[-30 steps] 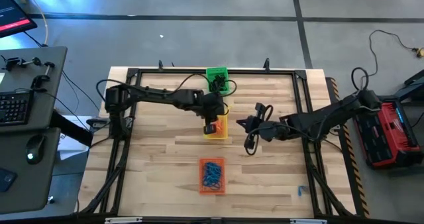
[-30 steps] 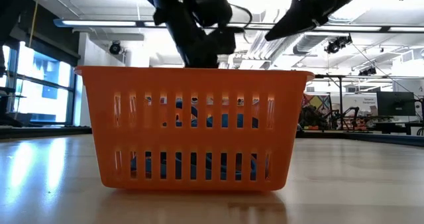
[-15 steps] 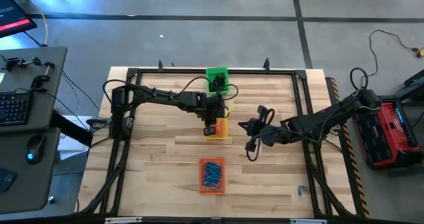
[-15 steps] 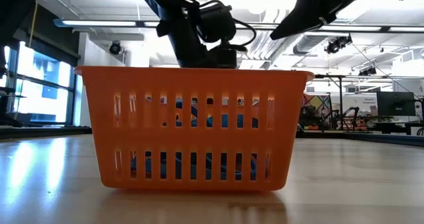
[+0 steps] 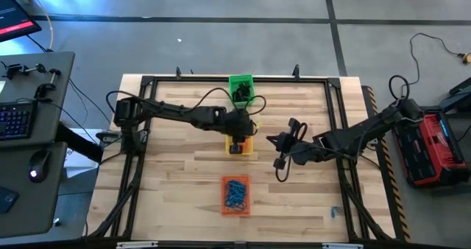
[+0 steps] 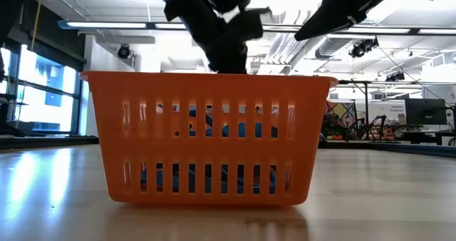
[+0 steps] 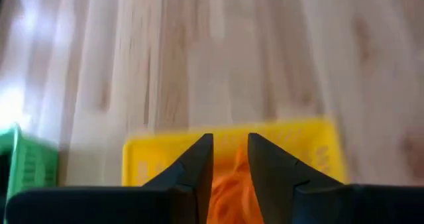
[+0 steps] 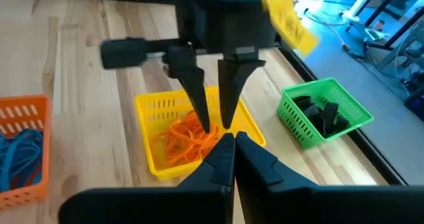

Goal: Sort rubber bands into baskets
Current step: Put the orange rubber band into the yellow bin

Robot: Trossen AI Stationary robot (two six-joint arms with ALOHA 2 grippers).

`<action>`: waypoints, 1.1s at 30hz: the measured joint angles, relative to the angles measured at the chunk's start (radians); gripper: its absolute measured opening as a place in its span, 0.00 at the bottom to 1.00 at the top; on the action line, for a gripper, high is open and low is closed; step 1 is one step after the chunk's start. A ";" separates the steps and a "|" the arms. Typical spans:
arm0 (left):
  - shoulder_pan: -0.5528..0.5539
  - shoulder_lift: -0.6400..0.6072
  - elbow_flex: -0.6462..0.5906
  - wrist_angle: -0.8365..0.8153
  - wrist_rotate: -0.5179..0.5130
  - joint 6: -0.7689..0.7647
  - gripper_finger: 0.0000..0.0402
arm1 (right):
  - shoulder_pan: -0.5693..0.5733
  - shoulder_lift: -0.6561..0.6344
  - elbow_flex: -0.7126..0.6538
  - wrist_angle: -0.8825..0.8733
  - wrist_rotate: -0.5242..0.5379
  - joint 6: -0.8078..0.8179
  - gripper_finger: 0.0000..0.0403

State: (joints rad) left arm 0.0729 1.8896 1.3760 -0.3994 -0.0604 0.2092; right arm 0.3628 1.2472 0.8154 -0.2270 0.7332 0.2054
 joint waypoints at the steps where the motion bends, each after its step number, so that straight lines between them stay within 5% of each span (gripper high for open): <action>1: -0.007 -0.006 -0.010 0.034 0.002 0.003 0.20 | 0.009 0.000 0.000 -0.001 0.010 0.000 0.00; 7: -0.020 -0.015 -0.054 0.082 0.004 -0.028 0.15 | 0.052 -0.020 0.000 -0.017 0.026 0.005 0.00; 15: -0.056 -0.124 -0.254 0.369 0.026 -0.091 0.04 | 0.136 -0.050 0.000 -0.091 0.055 0.080 0.00; 23: -0.077 -0.322 -0.458 0.595 0.018 -0.138 0.01 | 0.214 -0.088 0.000 -0.193 -0.158 0.259 0.00; 33: -0.081 -0.464 -0.661 0.766 0.011 -0.198 0.00 | 0.310 -0.089 0.001 -0.414 -0.256 0.542 0.00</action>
State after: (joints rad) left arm -0.0086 1.4260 0.7154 0.3667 -0.0498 0.0109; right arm 0.6731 1.1584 0.8165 -0.6412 0.4776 0.7477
